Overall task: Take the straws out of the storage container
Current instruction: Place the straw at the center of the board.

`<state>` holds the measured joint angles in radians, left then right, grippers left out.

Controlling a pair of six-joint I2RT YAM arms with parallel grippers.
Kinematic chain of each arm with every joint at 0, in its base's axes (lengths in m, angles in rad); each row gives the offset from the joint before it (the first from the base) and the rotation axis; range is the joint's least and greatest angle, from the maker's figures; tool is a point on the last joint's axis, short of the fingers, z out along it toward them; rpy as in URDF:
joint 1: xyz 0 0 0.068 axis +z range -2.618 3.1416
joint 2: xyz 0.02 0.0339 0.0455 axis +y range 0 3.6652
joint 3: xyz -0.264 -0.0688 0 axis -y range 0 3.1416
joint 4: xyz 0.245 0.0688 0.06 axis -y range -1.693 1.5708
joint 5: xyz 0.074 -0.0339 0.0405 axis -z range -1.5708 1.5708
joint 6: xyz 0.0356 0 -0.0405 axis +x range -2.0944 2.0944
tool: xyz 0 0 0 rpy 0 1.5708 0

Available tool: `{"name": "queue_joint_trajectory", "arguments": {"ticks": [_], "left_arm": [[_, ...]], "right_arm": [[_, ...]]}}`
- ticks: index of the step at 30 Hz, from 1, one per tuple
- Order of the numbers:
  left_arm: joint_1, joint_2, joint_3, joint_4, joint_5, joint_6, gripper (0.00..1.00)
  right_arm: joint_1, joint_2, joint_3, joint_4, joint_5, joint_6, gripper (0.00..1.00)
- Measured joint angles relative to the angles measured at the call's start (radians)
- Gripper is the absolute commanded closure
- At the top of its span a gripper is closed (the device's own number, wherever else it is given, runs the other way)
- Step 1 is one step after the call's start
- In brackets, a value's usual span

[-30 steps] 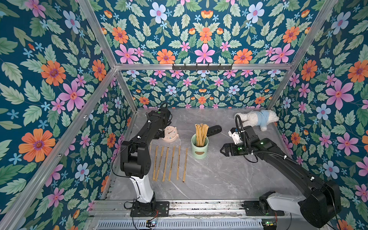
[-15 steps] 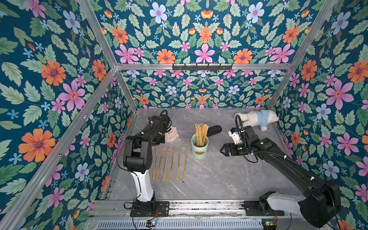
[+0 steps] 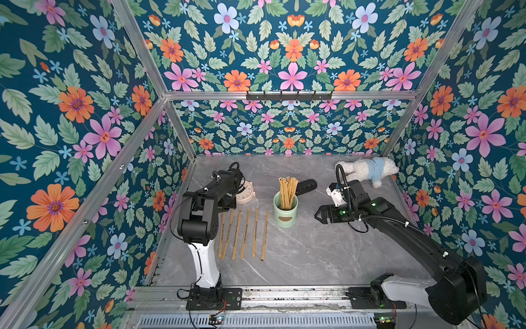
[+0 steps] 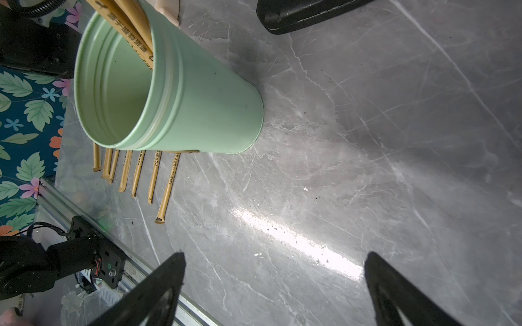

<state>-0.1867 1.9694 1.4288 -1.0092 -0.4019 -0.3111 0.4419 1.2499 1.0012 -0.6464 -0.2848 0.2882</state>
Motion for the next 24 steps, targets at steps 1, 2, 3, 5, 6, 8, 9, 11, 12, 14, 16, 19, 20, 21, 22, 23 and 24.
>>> {"name": "queue_joint_trajectory", "arguments": {"ticks": [1,2,3,5,6,8,9,11,12,14,16,19,20,21,22,23,24], "left_arm": [[0.001,0.003,-0.002,0.004,0.0,0.002,0.92],[0.003,0.005,-0.003,0.009,0.0,0.002,0.92],[0.003,0.008,-0.003,0.013,0.0,0.002,0.92],[0.006,0.01,-0.003,0.019,0.0,0.003,0.92],[0.007,0.012,-0.002,0.021,0.0,0.003,0.91],[0.009,0.015,-0.001,0.026,0.0,0.006,0.91],[0.011,0.016,0.001,0.026,0.0,0.008,0.91],[0.015,0.018,0.005,0.027,0.0,0.022,0.91],[0.016,0.019,0.006,0.028,-0.001,0.022,0.9],[0.018,0.022,0.008,0.032,-0.001,0.023,0.89],[0.02,0.024,0.008,0.034,-0.002,0.025,0.88],[0.022,0.025,0.006,0.038,-0.003,0.029,0.85],[0.023,0.025,0.005,0.038,-0.005,0.029,0.84],[0.024,0.025,0.004,0.038,-0.007,0.029,0.84],[0.024,0.025,0.004,0.038,-0.008,0.029,0.82],[0.024,0.025,0.002,0.04,-0.009,0.029,0.81],[0.025,0.025,0.002,0.04,-0.01,0.029,0.81]], "right_arm": [[0.0,0.0,0.0,0.0,0.0,0.0,0.01],[0.0,0.002,0.0,0.0,0.0,0.0,0.01],[0.0,0.002,0.0,0.0,-0.002,0.0,0.01],[0.0,0.004,0.001,0.0,-0.005,0.0,0.01],[0.0,0.004,0.002,0.0,-0.007,0.0,0.01],[0.0,0.005,0.004,-0.001,-0.012,-0.002,0.01],[0.0,0.005,0.005,0.0,-0.014,-0.003,0.01],[0.0,0.006,0.006,0.0,-0.018,-0.003,0.01],[0.0,0.007,0.006,0.0,-0.018,-0.003,0.01],[0.0,0.008,0.006,0.0,-0.02,-0.003,0.01],[0.0,0.01,0.006,0.0,-0.021,-0.003,0.01],[0.0,0.011,0.006,0.0,-0.021,-0.003,0.01],[0.0,0.011,0.006,0.0,-0.021,-0.003,0.01],[0.0,0.011,0.006,-0.001,-0.021,-0.003,0.01],[0.0,0.012,0.006,-0.001,-0.021,-0.003,0.01],[0.0,0.012,0.006,0.0,-0.021,-0.003,0.01],[0.0,0.012,0.006,-0.001,-0.021,-0.003,0.01]]}}
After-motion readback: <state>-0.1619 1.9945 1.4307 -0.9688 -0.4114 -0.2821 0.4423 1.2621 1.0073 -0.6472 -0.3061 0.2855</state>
